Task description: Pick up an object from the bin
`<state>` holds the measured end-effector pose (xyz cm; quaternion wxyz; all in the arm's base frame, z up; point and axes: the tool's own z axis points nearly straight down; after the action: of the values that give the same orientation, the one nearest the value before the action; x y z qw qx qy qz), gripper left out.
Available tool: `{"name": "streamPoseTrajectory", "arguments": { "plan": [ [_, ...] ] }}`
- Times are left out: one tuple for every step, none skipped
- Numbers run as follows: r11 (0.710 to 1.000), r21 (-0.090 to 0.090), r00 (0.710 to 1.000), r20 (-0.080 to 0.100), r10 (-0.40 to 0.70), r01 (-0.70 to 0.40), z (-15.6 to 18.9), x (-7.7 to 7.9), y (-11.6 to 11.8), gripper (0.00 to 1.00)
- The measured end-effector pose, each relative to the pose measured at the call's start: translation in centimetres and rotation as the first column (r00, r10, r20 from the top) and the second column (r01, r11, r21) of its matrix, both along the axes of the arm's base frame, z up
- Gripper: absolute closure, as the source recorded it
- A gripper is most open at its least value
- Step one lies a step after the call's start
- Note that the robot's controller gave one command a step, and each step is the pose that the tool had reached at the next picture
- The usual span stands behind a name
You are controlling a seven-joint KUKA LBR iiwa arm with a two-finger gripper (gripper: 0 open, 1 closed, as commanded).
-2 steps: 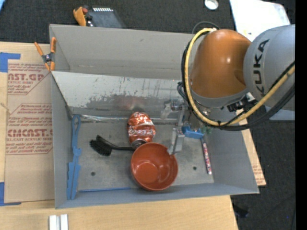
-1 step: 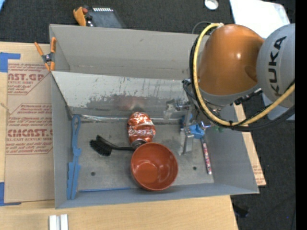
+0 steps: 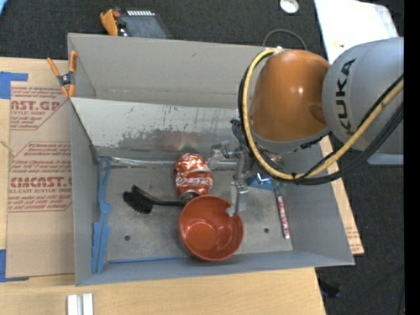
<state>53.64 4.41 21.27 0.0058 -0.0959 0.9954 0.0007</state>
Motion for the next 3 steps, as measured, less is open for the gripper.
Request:
{"name": "streamPoseTrajectory", "arguments": {
  "plan": [
    [0.991, -0.004, 0.991, 0.007, 0.132, -0.132, -7.6, 0.8, 5.2, 0.00],
    [0.985, -0.001, 0.985, 0.001, 0.172, -0.172, -11.7, 1.4, 6.9, 0.00],
    [0.954, -0.004, 0.954, 0.002, 0.301, -0.301, -13.7, 1.8, 2.0, 0.00]
  ]
}}
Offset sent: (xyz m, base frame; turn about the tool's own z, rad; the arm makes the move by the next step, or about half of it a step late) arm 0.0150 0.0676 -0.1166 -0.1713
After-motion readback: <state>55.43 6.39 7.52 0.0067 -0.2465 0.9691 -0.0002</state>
